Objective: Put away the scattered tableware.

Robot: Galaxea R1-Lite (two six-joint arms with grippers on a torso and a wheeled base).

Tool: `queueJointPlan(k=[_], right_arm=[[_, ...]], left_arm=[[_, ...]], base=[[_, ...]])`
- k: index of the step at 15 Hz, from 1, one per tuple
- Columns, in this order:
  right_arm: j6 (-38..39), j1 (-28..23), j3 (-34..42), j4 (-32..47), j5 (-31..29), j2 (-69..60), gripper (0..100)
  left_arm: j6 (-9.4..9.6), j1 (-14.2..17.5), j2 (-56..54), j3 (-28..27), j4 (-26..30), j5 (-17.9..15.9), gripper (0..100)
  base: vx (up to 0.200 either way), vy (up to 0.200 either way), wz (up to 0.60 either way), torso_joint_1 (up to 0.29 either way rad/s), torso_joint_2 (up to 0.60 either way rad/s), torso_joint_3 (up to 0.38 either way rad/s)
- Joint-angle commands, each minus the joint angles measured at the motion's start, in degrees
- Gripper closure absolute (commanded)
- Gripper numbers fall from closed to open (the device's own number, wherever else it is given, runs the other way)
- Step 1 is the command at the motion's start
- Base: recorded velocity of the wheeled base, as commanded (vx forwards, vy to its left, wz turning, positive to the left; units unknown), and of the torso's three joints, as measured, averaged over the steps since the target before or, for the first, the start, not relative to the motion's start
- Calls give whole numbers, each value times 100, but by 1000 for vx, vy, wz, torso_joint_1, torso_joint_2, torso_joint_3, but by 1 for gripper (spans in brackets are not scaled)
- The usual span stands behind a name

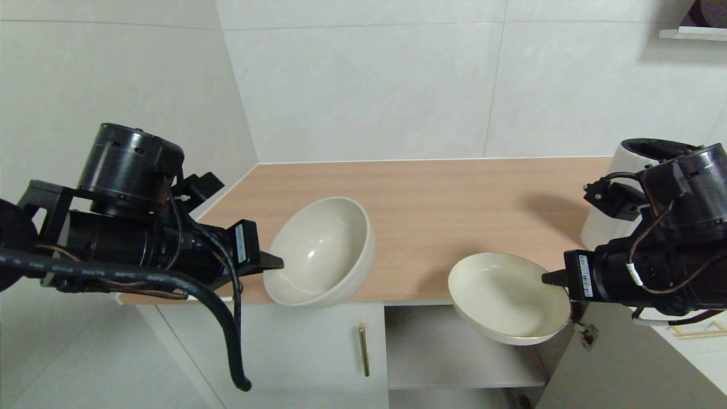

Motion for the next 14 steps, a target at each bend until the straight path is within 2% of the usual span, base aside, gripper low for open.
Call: queueJointPlan(k=[1,2,6,14], right_arm=[[-3,-1,17,-1,-1,-9,100],[-3,-10,17,-28,-1,18,100],[-12,-1,44,-45,-10,9,100],[-12,-10,79,-45,-36,105,100]], left_arm=[[4,-6,9,14,2,1,100],[-5,-32,97,5,2,18,100],[-14,-41,211,-3,2,36,100],[22,-76,220,23,19,53,100]], base=[[0,0,0,0,0,0],[0,0,0,0,0,0],[-200,0,0,6,7,4],[0,0,0,0,0,0]])
